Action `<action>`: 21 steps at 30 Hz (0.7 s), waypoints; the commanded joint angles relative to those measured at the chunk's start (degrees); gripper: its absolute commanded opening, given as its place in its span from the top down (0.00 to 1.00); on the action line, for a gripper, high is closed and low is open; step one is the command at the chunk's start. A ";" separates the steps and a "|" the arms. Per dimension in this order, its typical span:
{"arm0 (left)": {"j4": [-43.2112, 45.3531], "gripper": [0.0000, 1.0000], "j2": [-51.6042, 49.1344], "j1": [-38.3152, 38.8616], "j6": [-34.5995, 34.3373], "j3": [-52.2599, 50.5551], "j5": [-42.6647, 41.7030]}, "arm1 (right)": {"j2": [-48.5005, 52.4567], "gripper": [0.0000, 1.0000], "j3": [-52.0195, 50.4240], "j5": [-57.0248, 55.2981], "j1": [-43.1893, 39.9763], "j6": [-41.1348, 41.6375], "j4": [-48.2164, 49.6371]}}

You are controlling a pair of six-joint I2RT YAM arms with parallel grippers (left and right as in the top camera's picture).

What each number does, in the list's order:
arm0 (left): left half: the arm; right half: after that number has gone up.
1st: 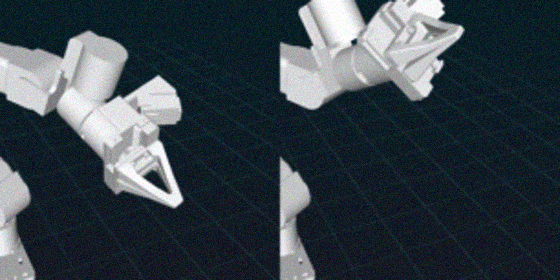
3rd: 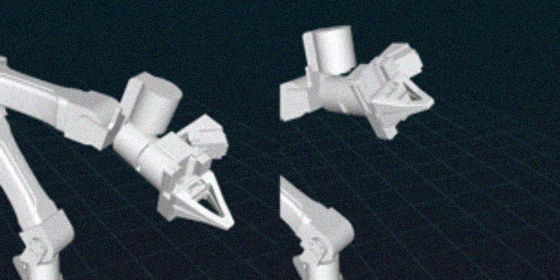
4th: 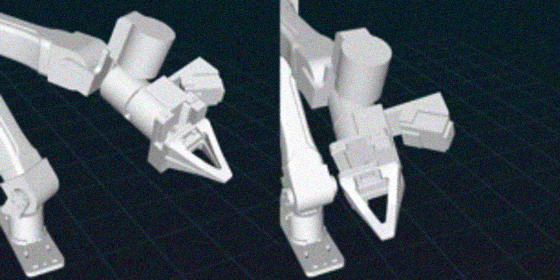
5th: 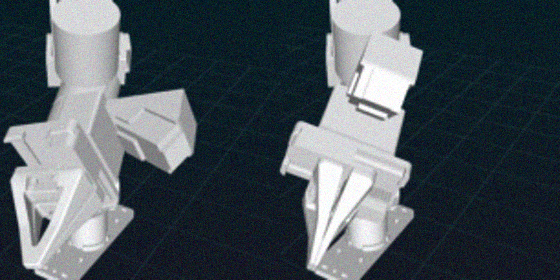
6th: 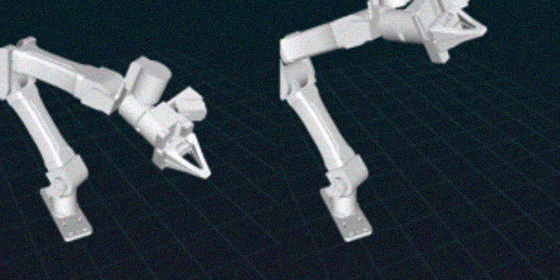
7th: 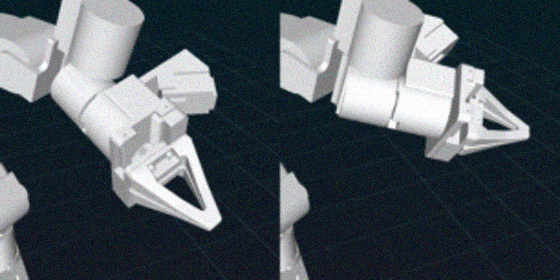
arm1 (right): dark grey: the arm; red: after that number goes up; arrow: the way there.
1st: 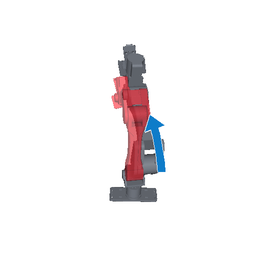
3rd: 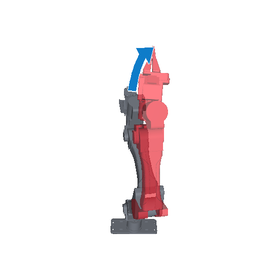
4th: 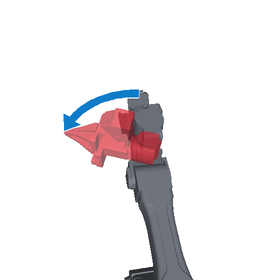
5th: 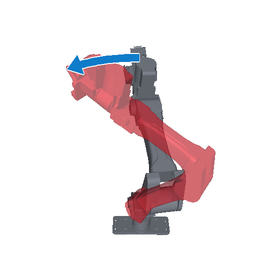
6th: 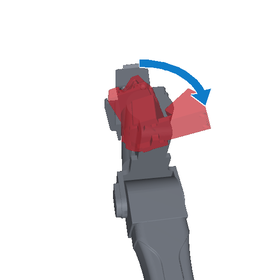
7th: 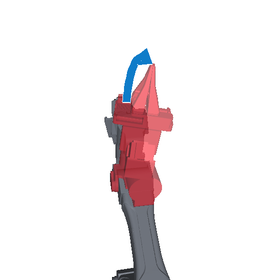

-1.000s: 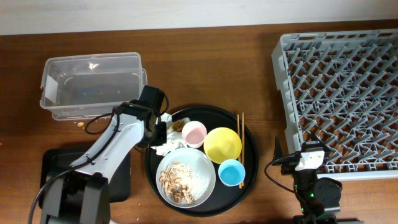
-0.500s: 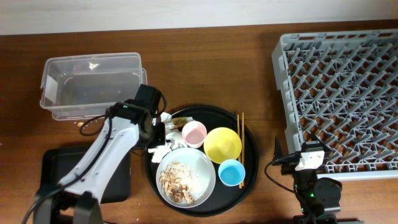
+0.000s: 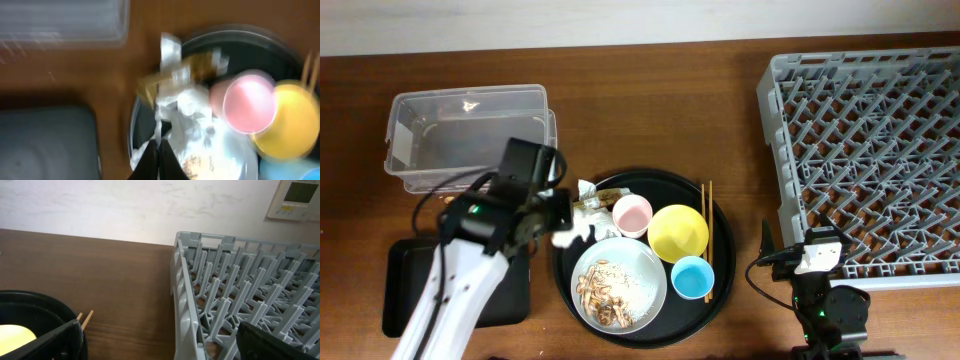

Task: Sort waste into correct bins and load items into the dishwasher rack
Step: 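Carry the tissue left and drop it into the clear bin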

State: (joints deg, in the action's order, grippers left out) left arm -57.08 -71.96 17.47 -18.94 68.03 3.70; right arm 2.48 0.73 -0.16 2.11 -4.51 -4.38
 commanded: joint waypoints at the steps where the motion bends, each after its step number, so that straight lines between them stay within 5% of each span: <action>1: 8.39 0.99 4.83 -0.46 0.13 2.80 15.15 | -0.07 0.01 -0.42 -0.50 -0.28 0.07 -0.20; 10: 33.22 0.99 -2.45 -7.50 0.20 2.73 22.03 | -0.07 0.01 -0.42 -0.50 -0.28 0.07 -0.20; 18: 44.44 0.99 -16.13 -17.86 0.33 2.73 24.55 | -0.07 0.01 -0.42 -0.50 -0.28 0.07 -0.20; 19: 44.65 0.86 -17.42 -18.53 0.33 2.73 24.26 | -0.07 0.01 -0.42 -0.50 -0.28 0.07 -0.22; 21: 44.24 0.29 -18.71 -18.82 0.33 2.73 24.15 | -0.07 0.01 -0.42 -0.50 -0.28 0.07 -0.20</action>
State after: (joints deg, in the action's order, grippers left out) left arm -12.97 -88.12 0.01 -18.92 70.50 26.89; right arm 2.59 0.73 -0.16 2.11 -4.49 -4.38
